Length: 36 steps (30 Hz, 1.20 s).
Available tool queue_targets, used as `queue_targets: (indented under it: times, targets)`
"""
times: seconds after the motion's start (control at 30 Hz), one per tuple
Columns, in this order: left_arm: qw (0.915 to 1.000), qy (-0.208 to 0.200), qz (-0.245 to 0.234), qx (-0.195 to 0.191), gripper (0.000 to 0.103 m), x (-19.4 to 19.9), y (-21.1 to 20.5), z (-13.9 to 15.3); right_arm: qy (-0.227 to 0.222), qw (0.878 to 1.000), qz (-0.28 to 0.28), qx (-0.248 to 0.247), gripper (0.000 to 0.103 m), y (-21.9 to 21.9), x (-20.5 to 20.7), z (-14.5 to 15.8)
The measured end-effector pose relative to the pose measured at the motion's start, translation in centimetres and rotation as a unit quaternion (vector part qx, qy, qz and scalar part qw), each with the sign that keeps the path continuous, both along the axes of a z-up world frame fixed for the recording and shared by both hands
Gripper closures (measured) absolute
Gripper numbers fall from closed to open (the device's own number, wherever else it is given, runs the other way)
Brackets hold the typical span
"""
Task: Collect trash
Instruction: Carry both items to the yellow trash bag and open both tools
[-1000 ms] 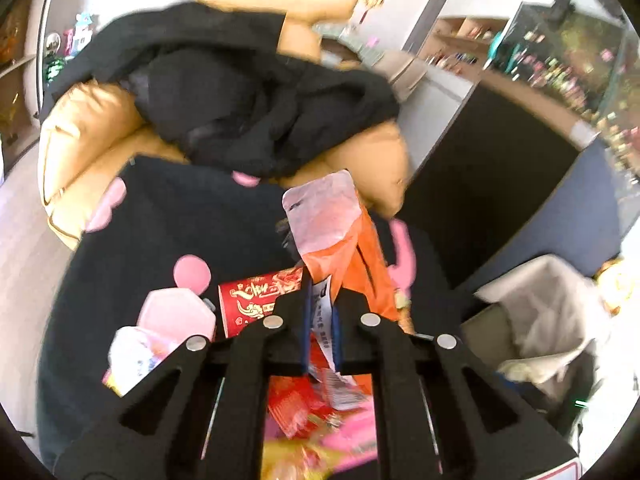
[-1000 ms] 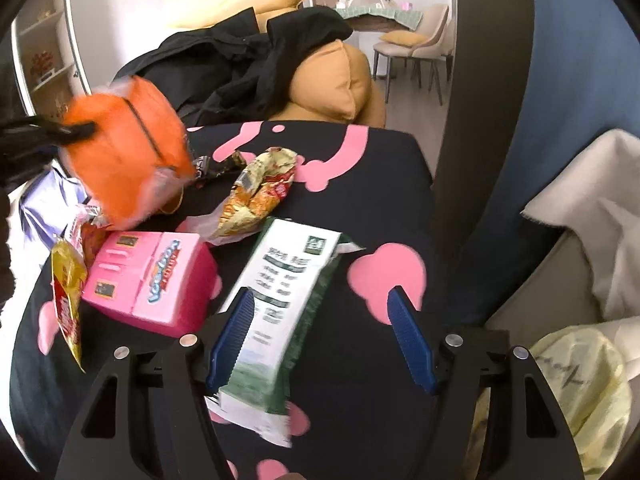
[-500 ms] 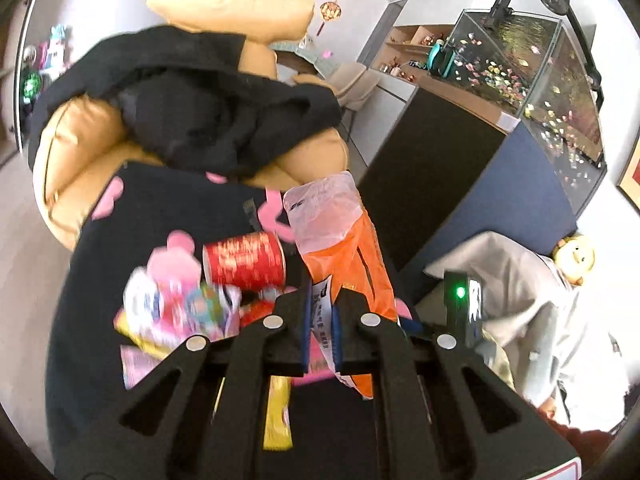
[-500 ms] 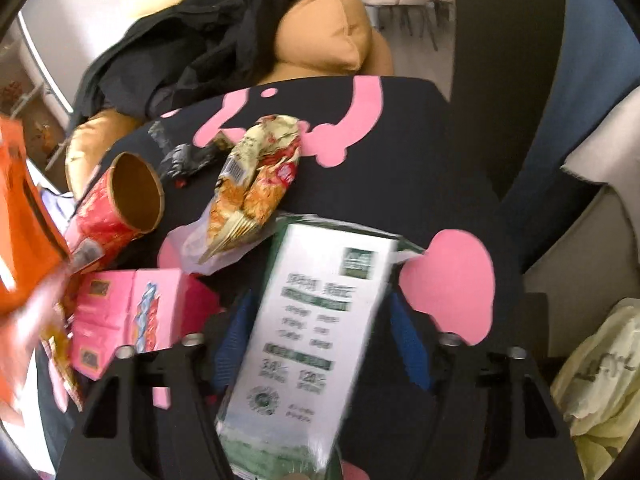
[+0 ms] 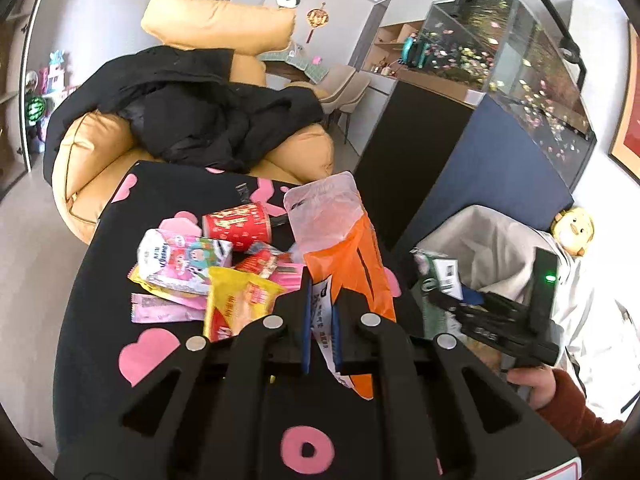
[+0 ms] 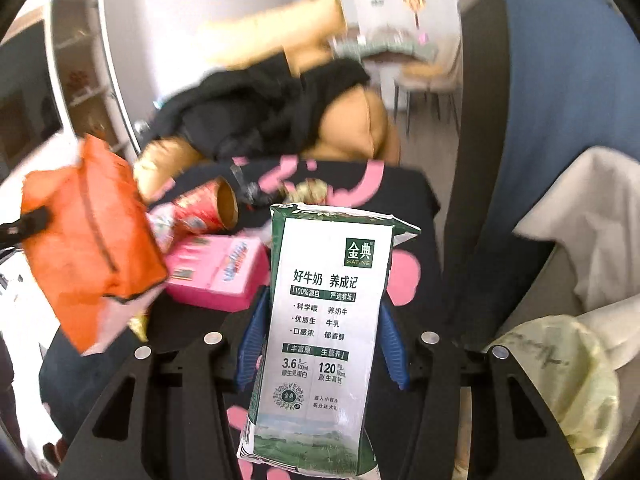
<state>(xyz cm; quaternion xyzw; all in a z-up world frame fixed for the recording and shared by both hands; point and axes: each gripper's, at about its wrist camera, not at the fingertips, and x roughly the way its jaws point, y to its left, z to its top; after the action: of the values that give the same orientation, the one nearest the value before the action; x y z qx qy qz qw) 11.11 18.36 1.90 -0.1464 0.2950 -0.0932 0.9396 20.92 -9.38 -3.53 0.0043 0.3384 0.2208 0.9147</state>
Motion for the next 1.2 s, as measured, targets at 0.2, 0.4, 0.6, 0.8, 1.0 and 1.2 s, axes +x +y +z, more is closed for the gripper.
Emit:
queue_targets:
  times: [0.2,0.4,0.6,0.8,1.0,1.2]
  targets:
    - [0.9997,-0.011,-0.022,-0.009,0.096,-1.5,-4.0,1.0,-0.060,0.998,-0.018,0.006,0.054,-4.3,-4.4,3.3]
    - [0.9976,-0.013,-0.068,0.002,0.096,-2.0,-9.4,1.5,-0.124,0.991,-0.050,-0.004,0.054,-9.3,-8.3,5.8]
    - [0.9920,-0.016,-0.125,0.004,0.096,-0.5,-15.0,2.3,-0.156,0.982,-0.103,-0.006,0.054,-15.5,-11.0,6.5]
    - [0.9842,-0.027,-0.173,0.028,0.096,1.8,-21.1,2.4,-0.168,0.974,-0.153,-0.018,0.054,-20.9,-12.0,6.9]
    - [0.9765,-0.003,-0.210,0.046,0.096,5.9,-26.4,-0.4,-0.186,0.962,-0.198,-0.023,0.054,-25.8,-12.8,7.1]
    - [0.9678,0.062,-0.234,0.068,0.096,10.4,-32.3,-6.2,-0.170,0.959,-0.224,-0.025,0.054,-27.7,-11.5,5.2]
